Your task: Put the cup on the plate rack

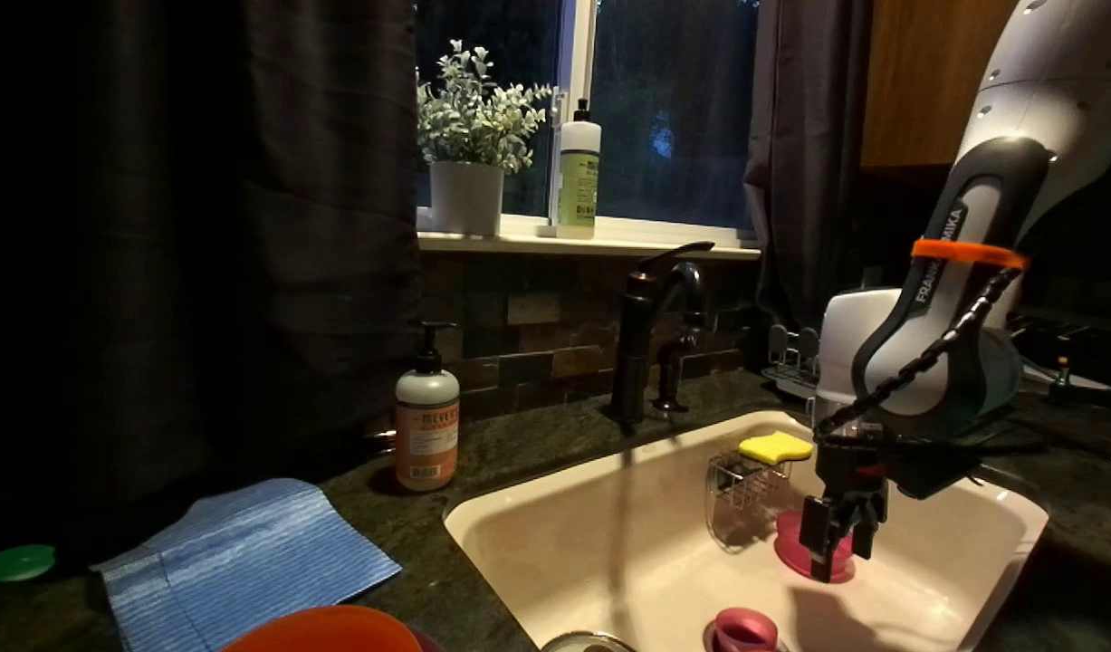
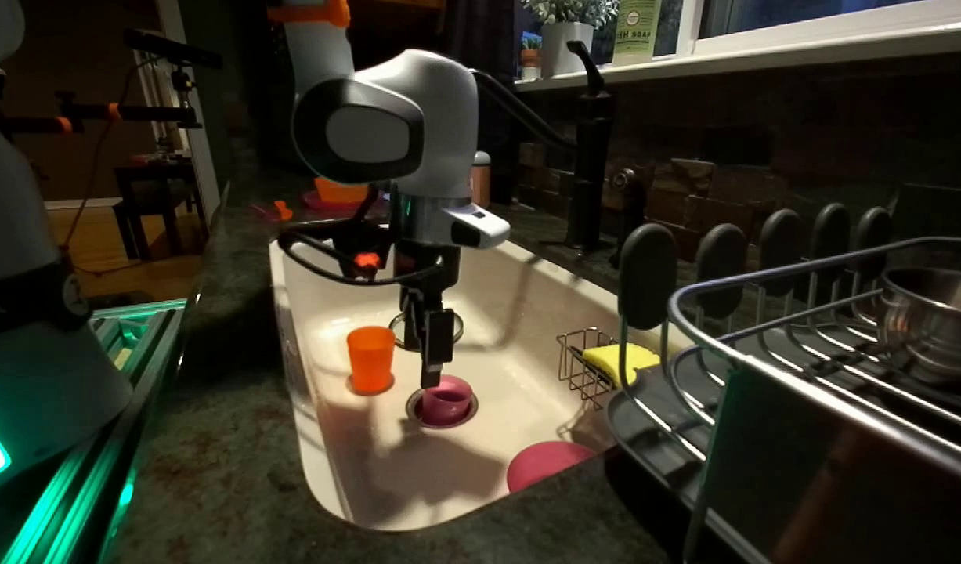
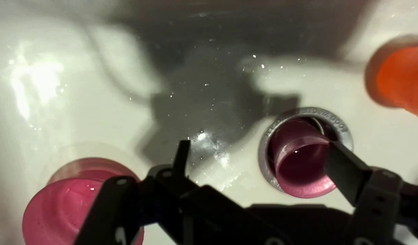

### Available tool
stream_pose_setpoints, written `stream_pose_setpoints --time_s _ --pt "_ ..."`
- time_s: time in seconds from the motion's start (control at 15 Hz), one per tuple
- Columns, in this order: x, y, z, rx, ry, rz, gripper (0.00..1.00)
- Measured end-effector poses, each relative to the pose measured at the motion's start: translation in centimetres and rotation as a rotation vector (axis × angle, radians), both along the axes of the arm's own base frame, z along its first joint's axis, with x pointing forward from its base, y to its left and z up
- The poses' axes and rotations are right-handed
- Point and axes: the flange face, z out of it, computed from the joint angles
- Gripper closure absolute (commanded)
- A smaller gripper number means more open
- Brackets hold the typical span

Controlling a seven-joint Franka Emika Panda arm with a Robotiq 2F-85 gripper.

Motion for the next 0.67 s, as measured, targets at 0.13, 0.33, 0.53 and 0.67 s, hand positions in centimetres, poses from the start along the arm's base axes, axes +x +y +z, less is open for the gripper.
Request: stream_pose_setpoints --time_s 0.13,0.33,0.53,0.67 --pt "-0.6 0.1 -1.9 -0.012 -0.017 -0.037 0.00" --pt "-1.3 0.3 -4.0 -0.021 -0.030 -0.081 0.00" --pt "-1.3 0.5 -5.3 -0.015 -0.040 -0.124 0.00" --pt "-0.6 0.6 -5.6 -0.008 -0.063 -0.146 0.00"
